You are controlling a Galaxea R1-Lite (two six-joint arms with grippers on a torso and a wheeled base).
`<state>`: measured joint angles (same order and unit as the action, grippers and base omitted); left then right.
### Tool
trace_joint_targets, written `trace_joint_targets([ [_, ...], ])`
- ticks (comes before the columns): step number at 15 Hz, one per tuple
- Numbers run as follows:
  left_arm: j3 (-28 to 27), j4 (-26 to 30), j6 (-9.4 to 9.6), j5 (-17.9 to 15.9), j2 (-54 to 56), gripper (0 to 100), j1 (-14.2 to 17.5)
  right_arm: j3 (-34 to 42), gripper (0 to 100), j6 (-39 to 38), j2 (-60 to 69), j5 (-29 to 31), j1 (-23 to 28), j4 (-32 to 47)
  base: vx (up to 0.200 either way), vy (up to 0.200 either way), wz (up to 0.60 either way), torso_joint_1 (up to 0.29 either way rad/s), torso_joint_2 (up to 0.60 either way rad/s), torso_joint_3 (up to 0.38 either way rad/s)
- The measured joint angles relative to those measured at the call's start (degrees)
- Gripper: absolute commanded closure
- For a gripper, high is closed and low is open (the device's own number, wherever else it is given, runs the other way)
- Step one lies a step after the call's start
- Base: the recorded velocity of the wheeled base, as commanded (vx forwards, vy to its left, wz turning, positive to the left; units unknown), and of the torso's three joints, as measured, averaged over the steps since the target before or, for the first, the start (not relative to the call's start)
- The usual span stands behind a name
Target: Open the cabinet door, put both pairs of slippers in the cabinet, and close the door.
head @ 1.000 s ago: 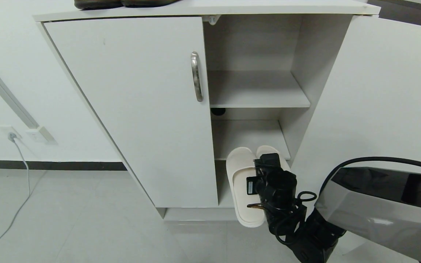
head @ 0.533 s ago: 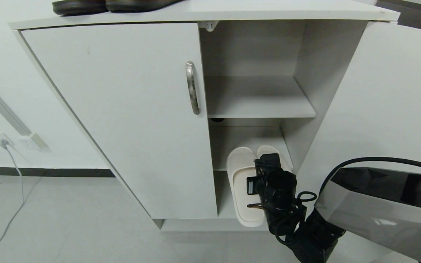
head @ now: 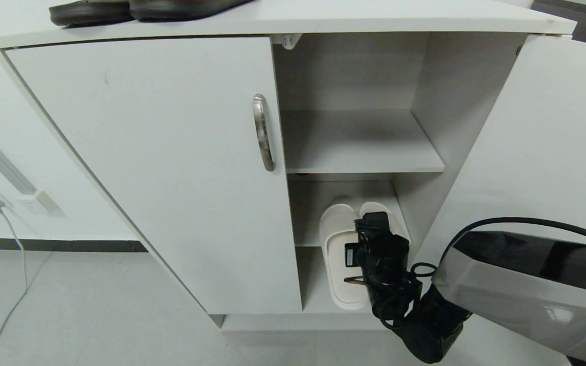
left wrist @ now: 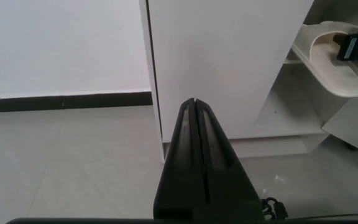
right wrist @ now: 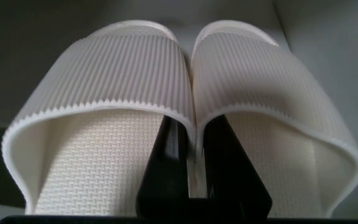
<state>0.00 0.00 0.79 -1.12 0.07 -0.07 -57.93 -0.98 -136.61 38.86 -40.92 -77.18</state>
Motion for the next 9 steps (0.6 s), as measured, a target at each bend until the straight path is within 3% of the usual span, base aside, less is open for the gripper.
trace_joint_targets([
  [9, 0.0, 0.0, 0.00, 0.0, 0.0, 100, 0.0, -18.9, 100, 0.1, -3.3, -0.5, 3.4, 14.6, 0.000, 0.000, 0.00, 0.000, 0.00, 0.000],
])
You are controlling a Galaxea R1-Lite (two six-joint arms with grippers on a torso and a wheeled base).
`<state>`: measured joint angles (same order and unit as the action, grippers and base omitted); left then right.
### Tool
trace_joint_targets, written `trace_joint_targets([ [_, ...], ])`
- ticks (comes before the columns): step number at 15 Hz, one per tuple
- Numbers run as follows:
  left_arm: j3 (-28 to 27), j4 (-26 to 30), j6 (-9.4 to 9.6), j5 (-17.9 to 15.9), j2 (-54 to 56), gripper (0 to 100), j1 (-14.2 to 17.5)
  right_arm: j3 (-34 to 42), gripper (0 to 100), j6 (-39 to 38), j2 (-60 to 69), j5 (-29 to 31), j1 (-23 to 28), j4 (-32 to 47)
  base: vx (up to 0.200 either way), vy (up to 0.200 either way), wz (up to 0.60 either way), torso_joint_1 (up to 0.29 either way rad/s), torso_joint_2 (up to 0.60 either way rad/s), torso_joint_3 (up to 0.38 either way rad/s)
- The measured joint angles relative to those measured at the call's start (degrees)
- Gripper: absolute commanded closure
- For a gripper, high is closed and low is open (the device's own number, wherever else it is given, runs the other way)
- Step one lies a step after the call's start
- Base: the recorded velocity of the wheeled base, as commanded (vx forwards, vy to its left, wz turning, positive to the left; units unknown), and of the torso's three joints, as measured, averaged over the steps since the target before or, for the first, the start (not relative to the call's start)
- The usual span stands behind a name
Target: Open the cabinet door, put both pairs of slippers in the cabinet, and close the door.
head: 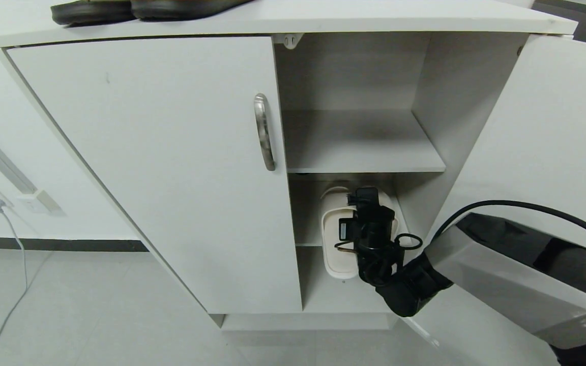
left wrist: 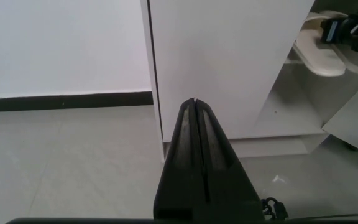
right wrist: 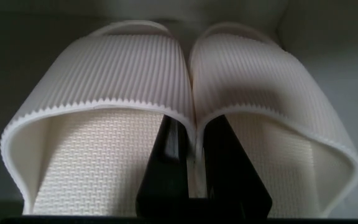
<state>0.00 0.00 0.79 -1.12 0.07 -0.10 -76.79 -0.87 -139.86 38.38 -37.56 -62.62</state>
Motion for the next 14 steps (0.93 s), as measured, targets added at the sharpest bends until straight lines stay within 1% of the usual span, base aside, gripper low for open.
trace_joint_targets([
  [6, 0.0, 0.0, 0.00, 0.0, 0.0, 100, 0.0, -13.4, 100, 0.1, -5.4, -0.8, 2.4, 7.0, 0.000, 0.000, 0.00, 0.000, 0.00, 0.000],
  [8, 0.0, 0.0, -0.04, 0.0, 0.0, 100, 0.0, -17.3, 100, 0.2, -6.8, -2.5, 3.0, 10.1, 0.000, 0.000, 0.00, 0.000, 0.00, 0.000],
  [10, 0.0, 0.0, -0.01, 0.0, 0.0, 100, 0.0, -18.9, 100, 1.4, -7.5, -4.0, 3.4, 10.5, 0.000, 0.000, 0.00, 0.000, 0.00, 0.000],
  [14, 0.0, 0.0, 0.00, 0.0, 0.0, 100, 0.0, -21.1, 100, 3.5, -7.8, -4.5, 3.7, 11.4, 0.000, 0.000, 0.00, 0.000, 0.00, 0.000],
])
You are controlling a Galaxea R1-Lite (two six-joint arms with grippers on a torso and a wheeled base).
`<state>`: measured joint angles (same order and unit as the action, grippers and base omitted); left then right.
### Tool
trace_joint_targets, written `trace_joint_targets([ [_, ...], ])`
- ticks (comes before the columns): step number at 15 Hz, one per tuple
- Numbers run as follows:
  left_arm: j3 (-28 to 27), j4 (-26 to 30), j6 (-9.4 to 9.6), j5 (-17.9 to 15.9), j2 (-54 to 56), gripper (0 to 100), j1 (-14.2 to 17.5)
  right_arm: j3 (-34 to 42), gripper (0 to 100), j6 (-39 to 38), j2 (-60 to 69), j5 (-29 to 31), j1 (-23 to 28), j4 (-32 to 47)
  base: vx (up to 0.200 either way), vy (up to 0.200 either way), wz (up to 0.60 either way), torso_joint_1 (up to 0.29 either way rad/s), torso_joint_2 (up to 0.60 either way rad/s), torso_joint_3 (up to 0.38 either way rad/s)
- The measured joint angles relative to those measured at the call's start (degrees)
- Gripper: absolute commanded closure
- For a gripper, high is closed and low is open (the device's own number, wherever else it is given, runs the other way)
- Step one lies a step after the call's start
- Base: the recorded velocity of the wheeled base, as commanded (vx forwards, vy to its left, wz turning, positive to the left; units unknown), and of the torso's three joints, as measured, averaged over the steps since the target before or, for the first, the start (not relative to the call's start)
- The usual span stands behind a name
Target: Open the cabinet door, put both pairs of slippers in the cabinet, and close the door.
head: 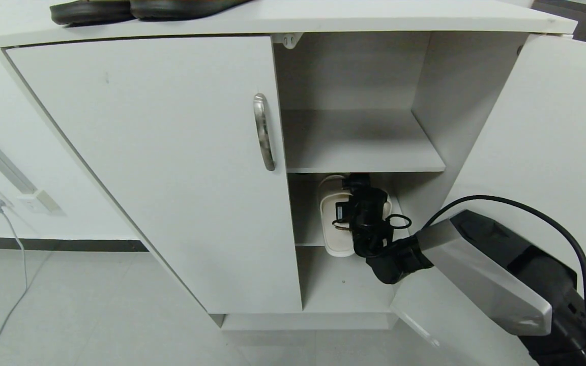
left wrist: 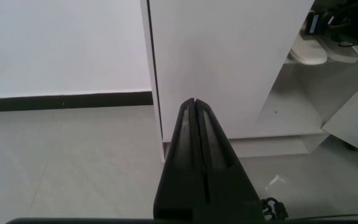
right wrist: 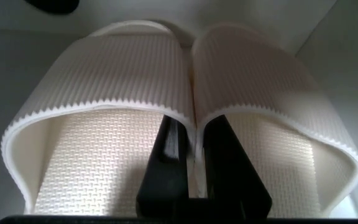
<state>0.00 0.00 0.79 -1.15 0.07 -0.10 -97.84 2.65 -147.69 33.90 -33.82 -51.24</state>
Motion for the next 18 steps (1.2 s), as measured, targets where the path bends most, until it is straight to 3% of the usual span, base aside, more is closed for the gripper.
trace_joint_targets([
  [13, 0.0, 0.0, -0.01, 0.1, 0.0, 100, 0.0, -1.3, 100, -0.2, -0.6, -0.8, 0.2, 3.3, 0.000, 0.000, 0.00, 0.000, 0.00, 0.000],
  [14, 0.0, 0.0, -0.01, 0.1, 0.0, 100, 0.0, -1.3, 0, -0.2, -0.7, -0.8, 0.2, 3.3, 0.000, 0.000, 0.00, 0.000, 0.00, 0.000],
  [18, 0.0, 0.0, -0.01, 0.1, 0.0, 100, 0.0, 0.4, 0, -0.2, -0.6, -0.7, 0.0, 3.0, 0.000, 0.000, 0.00, 0.000, 0.00, 0.000],
])
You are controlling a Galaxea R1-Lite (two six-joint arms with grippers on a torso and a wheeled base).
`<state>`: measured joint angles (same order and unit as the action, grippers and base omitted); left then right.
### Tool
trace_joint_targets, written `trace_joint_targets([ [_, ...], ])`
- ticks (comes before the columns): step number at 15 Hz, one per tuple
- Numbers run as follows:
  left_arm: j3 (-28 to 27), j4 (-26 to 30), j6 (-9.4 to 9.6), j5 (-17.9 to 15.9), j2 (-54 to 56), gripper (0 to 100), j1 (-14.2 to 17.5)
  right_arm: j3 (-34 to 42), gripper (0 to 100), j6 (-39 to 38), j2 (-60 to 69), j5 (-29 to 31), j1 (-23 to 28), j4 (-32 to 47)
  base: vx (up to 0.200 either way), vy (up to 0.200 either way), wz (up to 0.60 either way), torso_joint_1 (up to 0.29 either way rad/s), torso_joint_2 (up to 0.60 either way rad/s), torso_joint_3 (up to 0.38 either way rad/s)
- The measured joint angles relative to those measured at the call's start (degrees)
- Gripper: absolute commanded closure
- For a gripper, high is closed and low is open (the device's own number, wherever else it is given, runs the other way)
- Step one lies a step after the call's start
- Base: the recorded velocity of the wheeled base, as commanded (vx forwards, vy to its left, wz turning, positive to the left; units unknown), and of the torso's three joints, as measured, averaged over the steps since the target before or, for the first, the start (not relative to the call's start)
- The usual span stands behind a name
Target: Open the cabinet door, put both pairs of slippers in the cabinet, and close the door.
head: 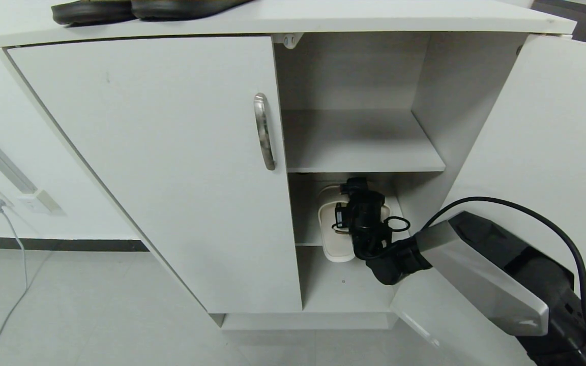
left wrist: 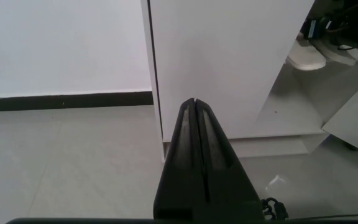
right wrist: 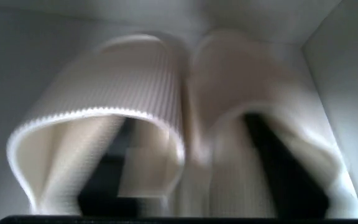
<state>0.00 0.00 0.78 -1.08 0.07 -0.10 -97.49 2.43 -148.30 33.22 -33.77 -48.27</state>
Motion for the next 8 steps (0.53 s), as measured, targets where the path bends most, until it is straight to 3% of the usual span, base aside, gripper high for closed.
trace_joint_targets([
  [3, 0.0, 0.0, -0.02, 0.0, 0.0, 100, 0.0, 5.8, 0, 0.0, 2.2, 0.0, -0.5, -2.4, 0.000, 0.000, 0.00, 0.000, 0.00, 0.000],
  [8, 0.0, 0.0, 0.00, 0.0, 0.0, 100, 0.0, 22.0, 0, 0.1, 10.7, 0.4, -3.0, -9.7, 0.000, 0.000, 0.00, 0.000, 0.00, 0.000],
])
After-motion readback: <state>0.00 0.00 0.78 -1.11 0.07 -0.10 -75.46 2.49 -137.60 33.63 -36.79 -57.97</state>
